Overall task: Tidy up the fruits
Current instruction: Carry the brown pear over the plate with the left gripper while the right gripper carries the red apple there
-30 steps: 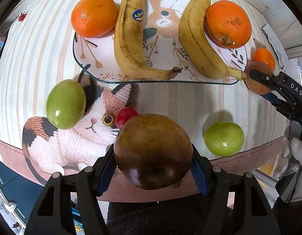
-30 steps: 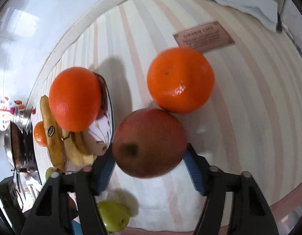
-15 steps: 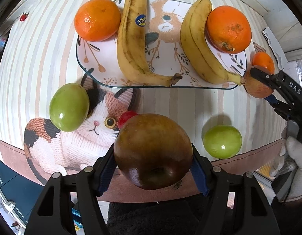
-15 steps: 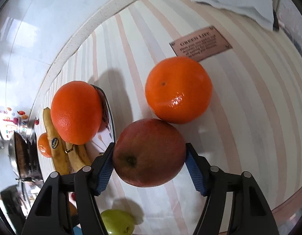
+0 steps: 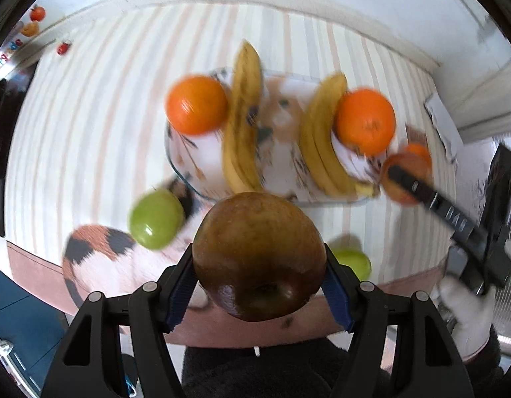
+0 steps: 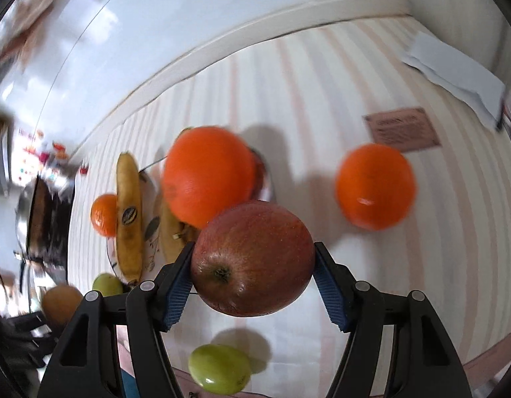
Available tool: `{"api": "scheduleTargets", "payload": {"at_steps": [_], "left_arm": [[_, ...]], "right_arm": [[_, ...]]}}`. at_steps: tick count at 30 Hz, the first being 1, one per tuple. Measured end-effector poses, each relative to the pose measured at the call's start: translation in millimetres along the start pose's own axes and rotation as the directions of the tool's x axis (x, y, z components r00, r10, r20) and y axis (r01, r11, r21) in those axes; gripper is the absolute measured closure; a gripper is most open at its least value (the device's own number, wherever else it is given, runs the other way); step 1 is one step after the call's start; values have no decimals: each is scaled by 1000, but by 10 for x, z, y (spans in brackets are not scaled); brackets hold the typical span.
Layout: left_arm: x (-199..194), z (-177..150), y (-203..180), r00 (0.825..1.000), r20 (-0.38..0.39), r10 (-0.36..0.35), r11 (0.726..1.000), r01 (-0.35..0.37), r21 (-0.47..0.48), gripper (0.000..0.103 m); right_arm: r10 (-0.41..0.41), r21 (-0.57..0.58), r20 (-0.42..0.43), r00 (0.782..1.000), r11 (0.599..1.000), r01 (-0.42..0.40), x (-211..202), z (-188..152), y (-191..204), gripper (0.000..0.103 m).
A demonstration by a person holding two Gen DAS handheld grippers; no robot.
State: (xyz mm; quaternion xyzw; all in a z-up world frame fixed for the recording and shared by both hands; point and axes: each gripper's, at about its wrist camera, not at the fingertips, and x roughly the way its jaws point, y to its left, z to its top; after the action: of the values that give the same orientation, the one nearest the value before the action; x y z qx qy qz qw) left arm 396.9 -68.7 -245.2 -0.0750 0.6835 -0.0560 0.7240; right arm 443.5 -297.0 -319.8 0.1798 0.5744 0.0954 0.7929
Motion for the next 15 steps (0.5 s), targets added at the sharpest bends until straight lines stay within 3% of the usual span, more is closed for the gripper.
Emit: {"api": "scheduleTargets", "payload": {"at_steps": [3, 7, 15], "left_arm": [[-48, 118, 142, 1000, 19, 25, 999, -24, -21, 37], [36, 282, 354, 998, 20, 55, 997, -54, -50, 37], [468, 492, 516, 996, -49, 75, 996, -77, -52, 37]], "right_arm": [[-42, -53, -2, 999, 998, 42, 24, 26, 167, 33], [-37, -54, -4, 999, 998, 37, 13, 16, 112, 33], [-64, -68, -4, 998, 996, 64, 31, 11, 160, 33]]}}
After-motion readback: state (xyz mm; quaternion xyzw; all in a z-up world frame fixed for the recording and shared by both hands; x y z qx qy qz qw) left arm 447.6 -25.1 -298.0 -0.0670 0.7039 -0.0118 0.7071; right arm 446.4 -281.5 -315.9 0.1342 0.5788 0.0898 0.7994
